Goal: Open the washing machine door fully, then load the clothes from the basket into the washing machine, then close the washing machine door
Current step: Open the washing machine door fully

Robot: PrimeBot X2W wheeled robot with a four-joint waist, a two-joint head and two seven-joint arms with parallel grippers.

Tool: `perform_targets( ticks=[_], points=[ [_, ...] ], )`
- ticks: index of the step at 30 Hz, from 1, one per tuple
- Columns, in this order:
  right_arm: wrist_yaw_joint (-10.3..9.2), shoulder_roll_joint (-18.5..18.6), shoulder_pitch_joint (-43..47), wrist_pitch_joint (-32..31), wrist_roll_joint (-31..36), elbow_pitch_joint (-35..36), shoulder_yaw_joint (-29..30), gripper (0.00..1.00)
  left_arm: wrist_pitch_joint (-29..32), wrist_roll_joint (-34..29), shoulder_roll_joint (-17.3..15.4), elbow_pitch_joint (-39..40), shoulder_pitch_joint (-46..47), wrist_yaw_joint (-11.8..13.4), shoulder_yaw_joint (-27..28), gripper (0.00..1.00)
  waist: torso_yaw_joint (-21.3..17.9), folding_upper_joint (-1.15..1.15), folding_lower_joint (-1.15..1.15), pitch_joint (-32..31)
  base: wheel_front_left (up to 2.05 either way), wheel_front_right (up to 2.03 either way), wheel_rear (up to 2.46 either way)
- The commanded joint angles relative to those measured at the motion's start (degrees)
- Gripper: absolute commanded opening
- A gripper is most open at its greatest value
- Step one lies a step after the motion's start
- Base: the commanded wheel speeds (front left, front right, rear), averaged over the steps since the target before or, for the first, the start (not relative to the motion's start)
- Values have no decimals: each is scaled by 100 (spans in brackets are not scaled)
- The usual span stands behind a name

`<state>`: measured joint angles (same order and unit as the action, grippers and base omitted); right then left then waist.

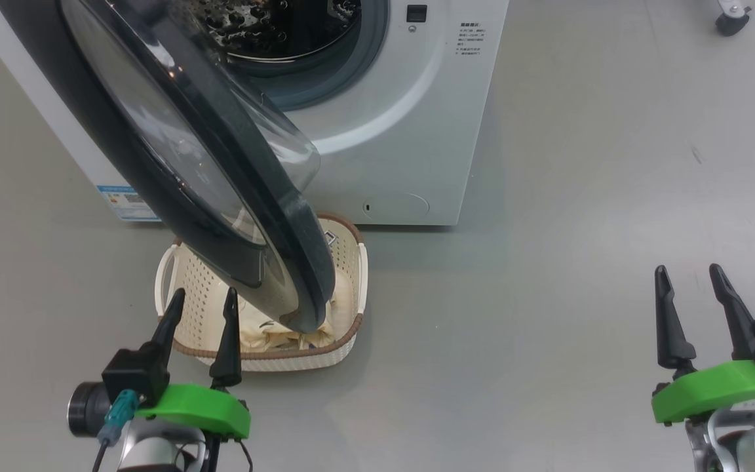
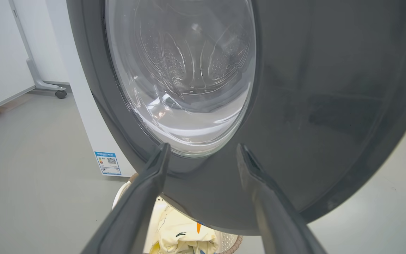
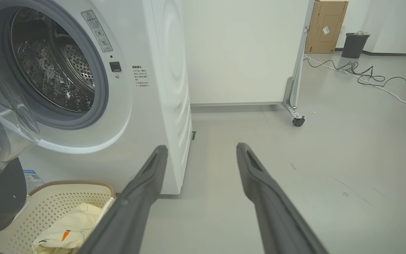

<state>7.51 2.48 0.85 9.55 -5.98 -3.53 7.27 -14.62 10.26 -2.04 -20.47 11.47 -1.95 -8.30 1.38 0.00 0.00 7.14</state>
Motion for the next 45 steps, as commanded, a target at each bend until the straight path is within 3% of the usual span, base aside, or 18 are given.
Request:
perform_targets(
  ticks=[1,6,8,9,10,18,24,28,29,33,40,45],
  points=[
    [-2,41,-98,0,4,175,-117,100,-38,0,-84,176,186,31,187,100,-1,0,0,5,0,0,0],
    [-2,40,-87,-17,57,148,-101,100,-38,-18,-84,196,206,20,206,100,2,0,0,12,0,0,0],
    [-2,40,-91,-16,64,150,-92,100,-38,59,-84,166,218,20,243,47,2,0,0,19,0,0,0],
    [-2,40,-91,-14,65,152,-88,100,-38,76,-85,182,251,35,277,35,5,0,0,22,0,0,0],
    [-2,40,-90,-13,65,156,-83,100,-38,73,-93,236,299,49,315,0,11,0,0,28,0,0,0],
    [-2,40,-59,-45,234,197,46,100,-38,-133,-263,1279,941,373,674,0,133,0,0,23,0,0,0],
    [-2,40,-4,-69,240,201,78,100,48,-248,-239,2473,1373,416,460,0,209,0,0,-52,0,0,0],
    [-2,40,13,-88,210,197,45,100,426,-80,-154,3096,1466,226,-188,0,218,0,0,-94,0,0,0],
    [-2,40,13,-102,163,182,16,100,660,138,-119,3277,1440,117,-636,0,205,0,0,-100,0,0,0],
    [-2,40,16,-137,126,154,-21,100,1115,898,-90,3384,1362,22,-1543,0,166,0,0,-117,0,0,0],
    [-2,40,10,-174,104,52,-69,100,1349,2187,-86,3151,1552,333,-2863,0,28,0,0,-170,0,0,0],
    [-2,40,-3,-186,64,8,-166,100,1188,2930,-85,2774,1814,702,-3255,0,-112,0,0,-186,0,0,0]
  ],
)
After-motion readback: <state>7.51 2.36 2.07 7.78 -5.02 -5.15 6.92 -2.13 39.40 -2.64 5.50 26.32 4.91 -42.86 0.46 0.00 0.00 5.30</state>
